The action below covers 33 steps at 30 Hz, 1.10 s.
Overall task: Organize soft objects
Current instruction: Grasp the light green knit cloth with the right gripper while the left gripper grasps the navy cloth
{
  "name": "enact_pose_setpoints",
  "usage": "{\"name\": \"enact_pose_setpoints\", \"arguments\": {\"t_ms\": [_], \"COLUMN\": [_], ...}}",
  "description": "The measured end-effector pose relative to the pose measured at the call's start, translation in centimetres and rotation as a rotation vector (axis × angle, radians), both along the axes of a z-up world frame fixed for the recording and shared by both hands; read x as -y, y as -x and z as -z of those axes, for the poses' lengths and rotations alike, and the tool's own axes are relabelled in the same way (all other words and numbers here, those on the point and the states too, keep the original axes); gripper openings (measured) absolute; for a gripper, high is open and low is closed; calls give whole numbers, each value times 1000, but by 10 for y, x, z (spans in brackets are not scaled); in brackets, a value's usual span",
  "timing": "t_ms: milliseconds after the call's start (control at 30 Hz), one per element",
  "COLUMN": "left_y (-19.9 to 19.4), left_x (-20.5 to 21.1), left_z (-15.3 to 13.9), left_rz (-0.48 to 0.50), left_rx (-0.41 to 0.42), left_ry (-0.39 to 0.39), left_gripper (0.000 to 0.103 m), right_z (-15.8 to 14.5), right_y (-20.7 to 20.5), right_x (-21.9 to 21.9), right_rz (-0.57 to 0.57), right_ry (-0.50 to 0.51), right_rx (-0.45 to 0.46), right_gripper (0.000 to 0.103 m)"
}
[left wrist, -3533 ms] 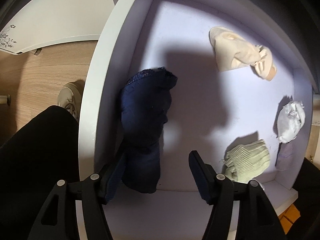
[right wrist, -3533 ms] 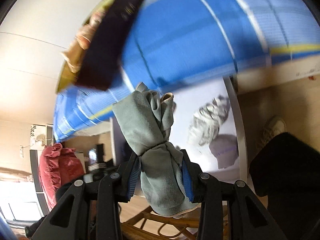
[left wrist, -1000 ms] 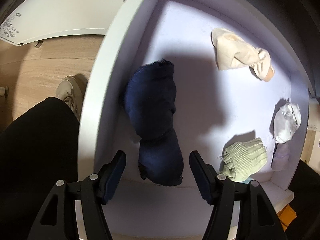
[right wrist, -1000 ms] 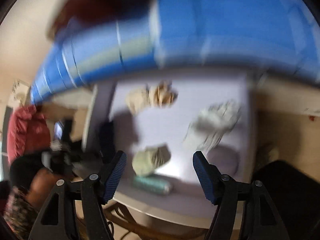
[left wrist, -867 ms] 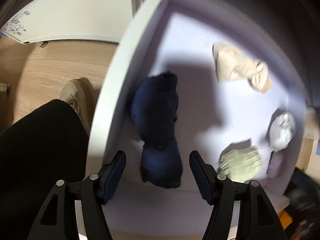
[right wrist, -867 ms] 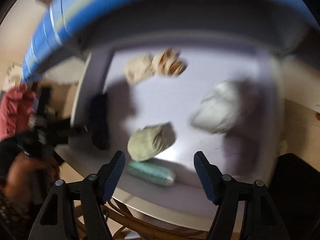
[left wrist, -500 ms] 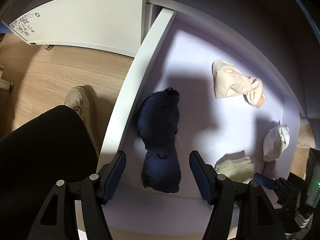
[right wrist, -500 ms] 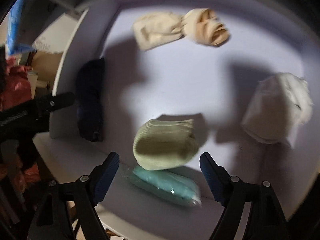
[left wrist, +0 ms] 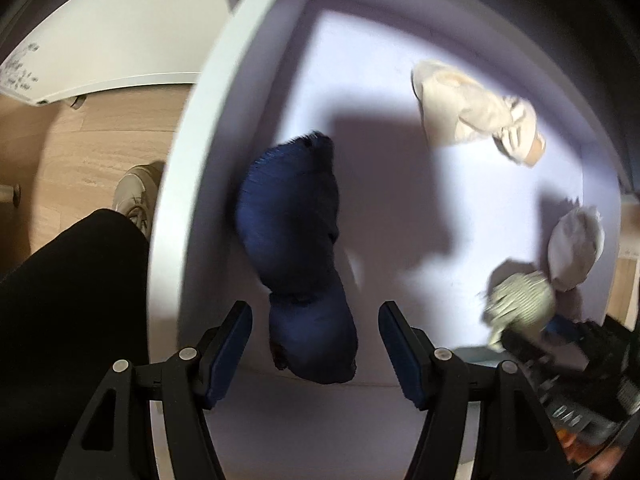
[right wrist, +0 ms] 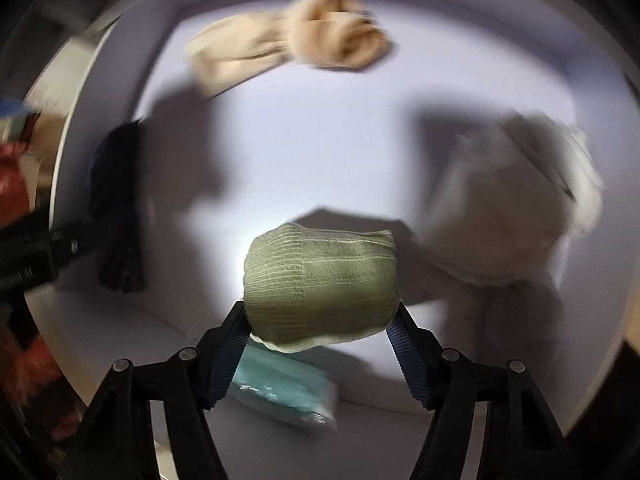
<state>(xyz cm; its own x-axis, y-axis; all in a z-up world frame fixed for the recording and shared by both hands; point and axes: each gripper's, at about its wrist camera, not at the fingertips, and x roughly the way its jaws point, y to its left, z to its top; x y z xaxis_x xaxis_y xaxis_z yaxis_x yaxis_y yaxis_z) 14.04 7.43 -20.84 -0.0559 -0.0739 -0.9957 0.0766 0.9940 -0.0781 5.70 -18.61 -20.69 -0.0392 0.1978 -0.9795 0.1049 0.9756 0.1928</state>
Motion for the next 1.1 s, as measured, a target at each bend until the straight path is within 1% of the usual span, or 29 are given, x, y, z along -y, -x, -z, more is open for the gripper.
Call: {"name": "enact_pose_setpoints", "arguments": {"t_ms": [133,233,300,333,400,467,500,533,567,633,667,733,833,900,967,1033,1100], "left_y": [1,1,0,-1,-3,-3,-2,-2,-2,-4,-5,-6,-8,-13,-18,-22,-24], "left_x": [7,8,12,16,24,31,36,39,43,47,46,41,29,24,21,22,27], "left_z": [12,21,23,23,25,28,29,28,25,19,19,25,34,35,37,42,42], "left_rz": [34,28,36,45,68,81,85,89,95,106,99,53,-36,-103,-144,-148,-120], "left_rx": [-28,-50,-42,-35,-20,-27,-33,-34,-24,17,22,-2,-27,-14,-8,-17,-1], "left_ry": [-51,-61,-65,-54,-2,41,87,126,146,134,120,128,176,217,251,254,234], "left_gripper": [66,66,66,66,66,66,66,66,66,67,67,67,67,67,67,66,63], "right_z": [2,3,4,4,5,5,5,9,9,7,7,7,7,12,9,9,8], "right_y": [8,11,13,14,8,12,14,7,8,8,8,9,10,9,7,7,6], "right_x": [13,13,9,9,4,-2,-7,-6,-5,3,3,2,2,7,9,9,10], "right_rz": [56,46,35,32,35,41,46,51,56,65,69,69,66,67,69,69,68], "right_ry": [-23,-21,-19,-20,-22,-28,-32,-34,-37,-42,-45,-44,-42,-45,-45,-44,-40], "right_rx": [-16,-17,-13,-12,-12,-10,-11,-12,-13,-14,-14,-14,-14,-16,-17,-16,-17], "right_gripper": [70,70,70,70,70,70,70,70,70,70,70,70,70,70,70,70,70]}}
